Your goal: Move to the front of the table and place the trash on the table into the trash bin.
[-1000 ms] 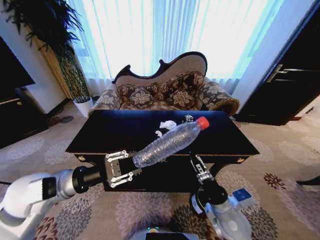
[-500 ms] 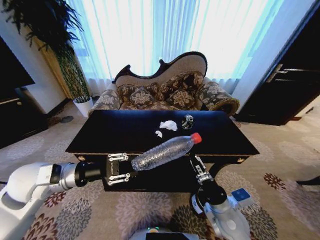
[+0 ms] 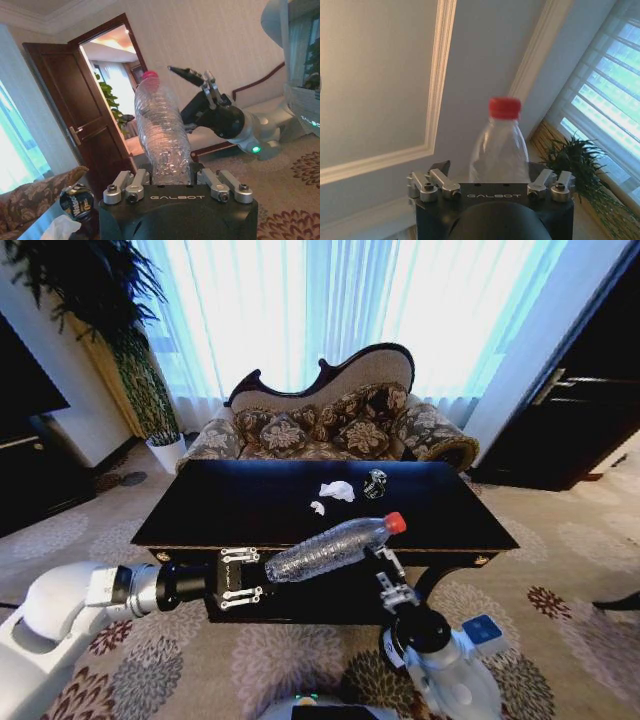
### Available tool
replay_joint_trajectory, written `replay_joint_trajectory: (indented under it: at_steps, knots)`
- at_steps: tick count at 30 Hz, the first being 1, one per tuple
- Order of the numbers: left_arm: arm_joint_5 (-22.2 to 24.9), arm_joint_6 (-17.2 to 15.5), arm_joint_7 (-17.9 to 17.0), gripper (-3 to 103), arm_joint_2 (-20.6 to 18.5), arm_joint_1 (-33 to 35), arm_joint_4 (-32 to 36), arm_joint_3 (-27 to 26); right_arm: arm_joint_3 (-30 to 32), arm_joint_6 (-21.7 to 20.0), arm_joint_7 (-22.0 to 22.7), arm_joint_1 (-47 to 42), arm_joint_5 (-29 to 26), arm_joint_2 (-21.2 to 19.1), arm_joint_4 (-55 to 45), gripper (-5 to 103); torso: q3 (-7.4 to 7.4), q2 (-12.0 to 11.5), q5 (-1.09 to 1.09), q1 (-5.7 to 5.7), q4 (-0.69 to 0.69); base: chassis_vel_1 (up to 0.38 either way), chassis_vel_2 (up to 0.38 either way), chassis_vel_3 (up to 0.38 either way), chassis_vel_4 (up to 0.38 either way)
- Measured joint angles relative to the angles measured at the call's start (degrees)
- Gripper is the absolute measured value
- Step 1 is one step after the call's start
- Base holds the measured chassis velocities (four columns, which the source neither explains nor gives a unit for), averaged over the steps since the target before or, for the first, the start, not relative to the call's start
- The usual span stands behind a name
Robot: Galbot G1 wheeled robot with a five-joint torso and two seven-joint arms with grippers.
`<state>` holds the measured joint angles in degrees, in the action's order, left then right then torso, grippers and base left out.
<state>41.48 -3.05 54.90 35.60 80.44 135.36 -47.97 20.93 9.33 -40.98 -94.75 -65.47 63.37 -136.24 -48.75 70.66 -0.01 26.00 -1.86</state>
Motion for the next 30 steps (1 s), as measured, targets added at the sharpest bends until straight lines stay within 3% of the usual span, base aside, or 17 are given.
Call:
replay_joint_trajectory:
  at_steps: [2,4,7,12,13,17,19,22,26,27,30]
  knots:
    - [0.0,0.0,-0.1,35,0.0,0.0,0.0,0.0,-0.6,0.0,0.1,-0.2,1.6,0.5,-0.1,72,0.0,0.0,0.0,0.0,0.0,0.0,0.0,0.0,0.0]
    - [0.0,0.0,-0.1,35,0.0,-0.1,0.0,0.0,-0.7,0.0,0.2,-0.2,2.0,0.6,-0.1,72,0.0,0.0,0.0,0.0,0.0,0.0,0.0,0.0,0.0]
    - [-0.2,0.1,-0.2,35,0.0,-0.1,-0.1,0.1,-0.7,0.1,0.2,-0.5,3.1,0.7,0.0,56,0.0,0.0,0.0,0.0,0.0,0.0,0.0,0.0,0.0]
    - [-0.5,0.0,-0.1,35,0.1,0.2,-0.1,0.1,-0.4,0.2,0.0,-0.5,3.2,0.4,0.4,41,0.0,0.0,0.0,0.0,0.0,0.0,0.0,0.0,0.0]
    - [-1.1,0.2,0.0,35,0.8,0.9,0.1,-0.2,-0.4,0.3,-0.5,-0.2,3.2,0.4,1.1,35,0.0,0.0,0.0,0.0,0.0,0.0,0.0,0.0,0.0]
    - [-1.7,0.6,0.0,32,2.6,2.0,0.7,-1.1,-0.2,0.6,-1.5,0.1,3.0,0.1,1.8,26,0.0,0.0,0.0,0.0,0.0,0.0,0.0,0.0,0.0]
    - [-1.9,0.7,-0.1,35,3.6,2.3,0.8,-1.6,0.1,0.7,-1.8,0.4,2.9,-0.1,2.2,24,0.0,0.0,0.01,0.0,0.0,0.0,0.0,0.0,0.0]
    - [-2.1,0.9,-0.4,52,7.5,3.3,1.2,-3.2,1.4,0.6,-2.4,1.3,1.3,-0.8,3.6,24,0.0,0.0,0.01,0.0,0.0,0.0,0.0,0.0,0.0]
    - [-2.0,2.2,0.3,62,12.3,4.4,0.9,-5.3,3.8,0.4,-4.6,1.9,-1.5,-2.0,5.7,19,0.0,0.0,0.01,0.0,-0.01,0.0,0.0,0.0,0.0]
    - [-2.0,2.5,0.9,68,13.7,4.8,0.7,-6.1,4.5,0.4,-5.6,2.2,-2.6,-2.3,6.3,27,0.0,0.0,0.01,0.0,0.0,0.0,0.0,0.0,0.0]
    - [-1.6,3.3,2.0,78,16.5,5.5,0.2,-8.0,5.7,0.3,-7.2,2.8,-4.7,-2.9,7.7,24,0.0,0.0,0.02,0.0,0.0,0.0,0.0,0.0,0.0]
